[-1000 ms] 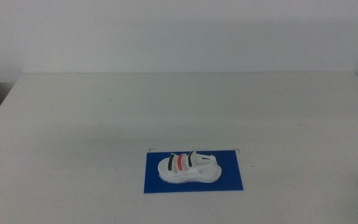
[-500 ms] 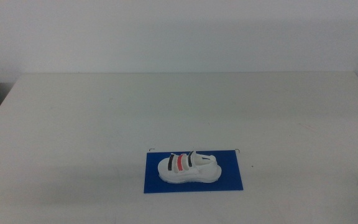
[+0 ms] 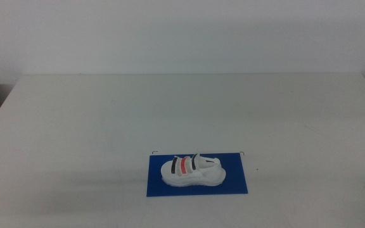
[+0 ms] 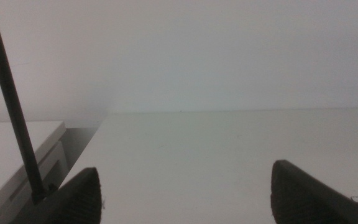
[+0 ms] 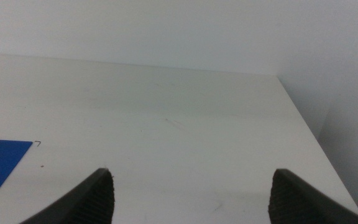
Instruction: Use one arm to grab the shoe from the table and place it on the mat.
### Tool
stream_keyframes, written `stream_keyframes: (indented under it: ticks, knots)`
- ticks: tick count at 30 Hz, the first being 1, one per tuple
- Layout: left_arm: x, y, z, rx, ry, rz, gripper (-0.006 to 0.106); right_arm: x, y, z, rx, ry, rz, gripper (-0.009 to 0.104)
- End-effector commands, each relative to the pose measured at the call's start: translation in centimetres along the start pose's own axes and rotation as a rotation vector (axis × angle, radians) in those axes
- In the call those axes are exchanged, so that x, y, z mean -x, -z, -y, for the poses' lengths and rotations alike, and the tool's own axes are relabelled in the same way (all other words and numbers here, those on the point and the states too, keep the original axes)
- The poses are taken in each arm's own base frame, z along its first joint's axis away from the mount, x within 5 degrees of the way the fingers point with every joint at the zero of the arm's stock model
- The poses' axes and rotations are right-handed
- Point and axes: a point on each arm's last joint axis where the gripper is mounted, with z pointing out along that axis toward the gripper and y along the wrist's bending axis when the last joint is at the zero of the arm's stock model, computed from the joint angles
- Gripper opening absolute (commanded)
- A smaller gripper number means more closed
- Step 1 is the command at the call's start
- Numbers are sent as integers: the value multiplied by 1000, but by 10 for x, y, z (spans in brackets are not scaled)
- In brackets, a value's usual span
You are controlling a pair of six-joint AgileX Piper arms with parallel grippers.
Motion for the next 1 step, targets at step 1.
stream_keyframes:
  ticks: [1]
  knots:
    - [5,1,-1,6,26,82,94,7,2,1,-10,17,98,64]
